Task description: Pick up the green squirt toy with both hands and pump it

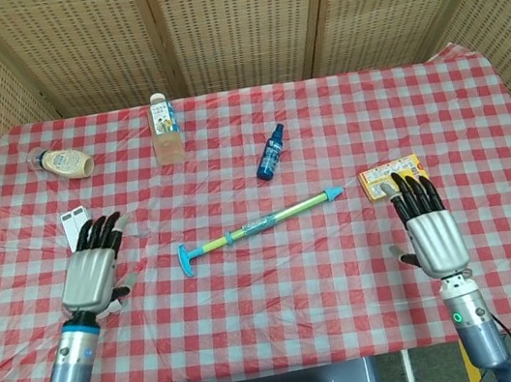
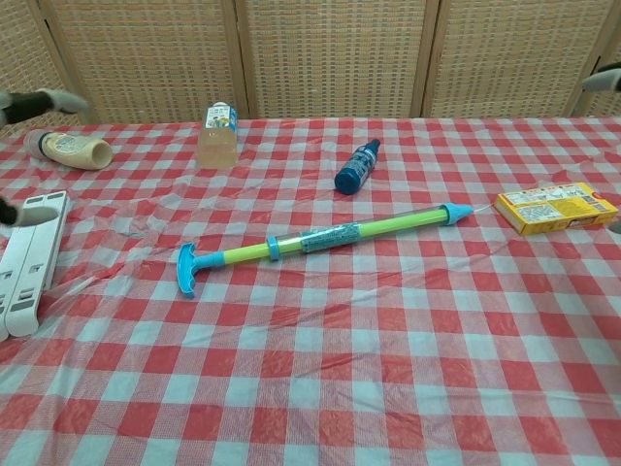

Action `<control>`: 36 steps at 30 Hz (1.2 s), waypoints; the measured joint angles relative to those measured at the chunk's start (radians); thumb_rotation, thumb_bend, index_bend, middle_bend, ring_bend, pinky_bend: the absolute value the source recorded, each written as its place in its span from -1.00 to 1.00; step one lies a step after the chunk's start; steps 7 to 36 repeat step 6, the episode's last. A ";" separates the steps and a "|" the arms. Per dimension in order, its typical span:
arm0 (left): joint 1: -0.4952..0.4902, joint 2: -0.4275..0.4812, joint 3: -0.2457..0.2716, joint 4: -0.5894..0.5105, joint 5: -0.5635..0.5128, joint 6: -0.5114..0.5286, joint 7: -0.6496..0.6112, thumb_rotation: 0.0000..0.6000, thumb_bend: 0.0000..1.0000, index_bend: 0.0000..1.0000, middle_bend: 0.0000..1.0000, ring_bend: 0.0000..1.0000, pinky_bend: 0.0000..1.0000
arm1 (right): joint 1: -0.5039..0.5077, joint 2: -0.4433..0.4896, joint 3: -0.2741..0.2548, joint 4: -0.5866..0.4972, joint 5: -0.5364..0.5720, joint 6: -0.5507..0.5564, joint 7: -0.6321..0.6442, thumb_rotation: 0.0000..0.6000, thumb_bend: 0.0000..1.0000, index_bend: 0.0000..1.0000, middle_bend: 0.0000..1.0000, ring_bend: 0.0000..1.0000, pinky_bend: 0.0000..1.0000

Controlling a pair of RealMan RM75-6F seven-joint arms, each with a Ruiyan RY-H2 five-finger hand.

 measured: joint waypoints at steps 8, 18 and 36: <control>0.193 0.000 0.138 0.088 0.188 0.175 -0.001 1.00 -0.54 -1.00 -1.00 -1.00 -1.00 | -0.095 0.020 -0.065 0.102 -0.101 0.093 0.122 1.00 -0.66 -1.00 -1.00 -1.00 -1.00; 0.193 0.000 0.138 0.088 0.188 0.175 -0.001 1.00 -0.54 -1.00 -1.00 -1.00 -1.00 | -0.095 0.020 -0.065 0.102 -0.101 0.093 0.122 1.00 -0.66 -1.00 -1.00 -1.00 -1.00; 0.193 0.000 0.138 0.088 0.188 0.175 -0.001 1.00 -0.54 -1.00 -1.00 -1.00 -1.00 | -0.095 0.020 -0.065 0.102 -0.101 0.093 0.122 1.00 -0.66 -1.00 -1.00 -1.00 -1.00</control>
